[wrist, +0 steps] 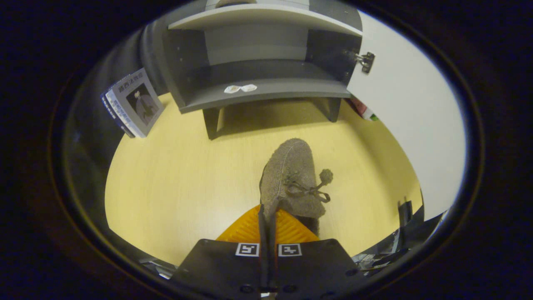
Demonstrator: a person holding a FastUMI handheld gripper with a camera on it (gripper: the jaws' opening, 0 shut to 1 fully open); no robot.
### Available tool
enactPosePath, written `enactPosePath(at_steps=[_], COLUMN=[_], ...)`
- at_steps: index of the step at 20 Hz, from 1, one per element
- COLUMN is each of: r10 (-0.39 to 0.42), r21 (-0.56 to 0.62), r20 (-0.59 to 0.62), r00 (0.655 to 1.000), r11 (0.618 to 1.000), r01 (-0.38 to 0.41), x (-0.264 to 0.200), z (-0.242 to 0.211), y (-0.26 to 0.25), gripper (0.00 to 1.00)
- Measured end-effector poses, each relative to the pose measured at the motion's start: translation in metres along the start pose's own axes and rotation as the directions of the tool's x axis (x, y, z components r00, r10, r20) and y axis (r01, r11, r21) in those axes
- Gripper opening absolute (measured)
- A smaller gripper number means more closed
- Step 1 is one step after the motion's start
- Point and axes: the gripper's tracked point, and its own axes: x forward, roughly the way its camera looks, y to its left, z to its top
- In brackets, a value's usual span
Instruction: Open the shoe cabinet door, grab the shoes and put them into the shoe cabinet, then close the shoe cabinet door.
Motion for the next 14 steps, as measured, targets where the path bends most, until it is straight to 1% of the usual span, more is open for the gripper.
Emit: enactPosePath(at_steps=[3, 6, 11, 14], r10=[-0.038, -0.085, -0.102, -0.1], r21=[0.022, 0.02, 0.033, -0.006], r20=[0.071, 0.158, 0.297, 0.381], r00=[0.997, 0.984, 0.949, 0.919], r11=[0.999, 0.996, 0.995, 0.994], r01=[0.037, 0.083, 0.097, 0.111], x=[-0.022, -0.05, -0.095, -0.116], z=[0.033, 0.073, 0.148, 0.197], y=[-0.013, -0.03, -0.045, -0.047], gripper=[0.03, 0.03, 0.03, 0.03])
